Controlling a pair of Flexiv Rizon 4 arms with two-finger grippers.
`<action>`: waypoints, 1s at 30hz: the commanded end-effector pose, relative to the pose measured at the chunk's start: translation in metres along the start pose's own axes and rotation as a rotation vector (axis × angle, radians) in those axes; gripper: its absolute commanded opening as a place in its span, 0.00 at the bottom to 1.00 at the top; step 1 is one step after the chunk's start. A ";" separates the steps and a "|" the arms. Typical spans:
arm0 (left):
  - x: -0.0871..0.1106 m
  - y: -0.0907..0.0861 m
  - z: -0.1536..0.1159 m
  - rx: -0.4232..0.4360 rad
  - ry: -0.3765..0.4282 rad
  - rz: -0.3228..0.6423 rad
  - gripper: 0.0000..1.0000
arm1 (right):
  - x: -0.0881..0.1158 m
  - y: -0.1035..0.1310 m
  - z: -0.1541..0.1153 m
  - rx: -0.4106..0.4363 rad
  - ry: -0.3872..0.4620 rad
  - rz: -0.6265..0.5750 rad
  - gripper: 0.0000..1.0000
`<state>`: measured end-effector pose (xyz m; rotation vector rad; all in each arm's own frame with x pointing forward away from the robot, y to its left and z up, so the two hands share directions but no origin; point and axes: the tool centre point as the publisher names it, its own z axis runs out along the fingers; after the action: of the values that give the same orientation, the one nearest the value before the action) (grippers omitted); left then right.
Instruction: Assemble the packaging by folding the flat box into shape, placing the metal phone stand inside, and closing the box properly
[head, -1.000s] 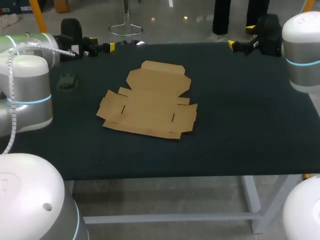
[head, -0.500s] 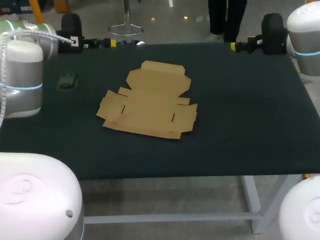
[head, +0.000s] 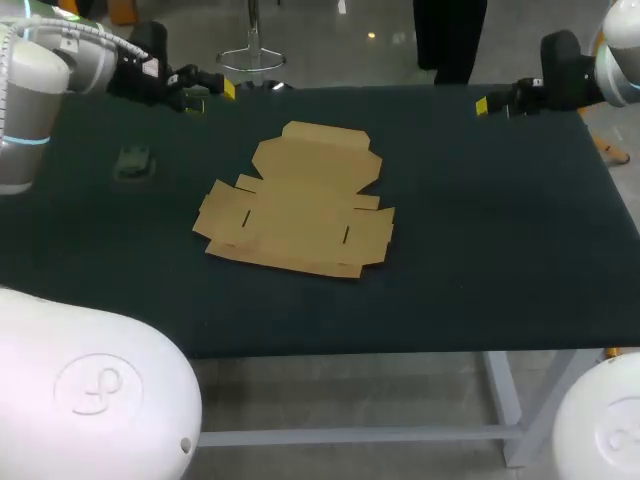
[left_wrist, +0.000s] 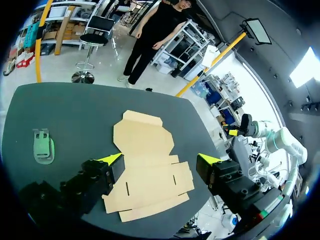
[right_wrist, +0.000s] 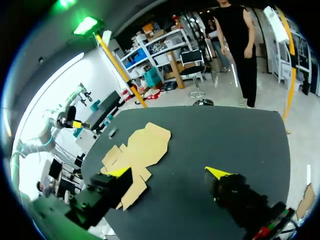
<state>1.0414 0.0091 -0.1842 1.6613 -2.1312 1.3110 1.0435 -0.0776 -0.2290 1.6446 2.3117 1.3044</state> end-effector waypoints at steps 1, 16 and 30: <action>0.000 0.003 -0.004 -0.287 0.020 -0.029 1.00 | -0.005 -0.006 -0.008 0.091 0.032 0.026 1.00; -0.001 0.009 -0.004 -0.351 0.023 -0.054 1.00 | -0.005 -0.015 -0.009 0.129 0.046 0.019 1.00; -0.010 0.014 0.004 -0.389 0.020 -0.078 1.00 | -0.004 -0.021 0.006 0.159 0.018 0.171 1.00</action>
<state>1.0305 0.0121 -0.1982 1.5814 -2.1094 0.9259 1.0297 -0.0804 -0.2441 1.9059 2.3925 1.2024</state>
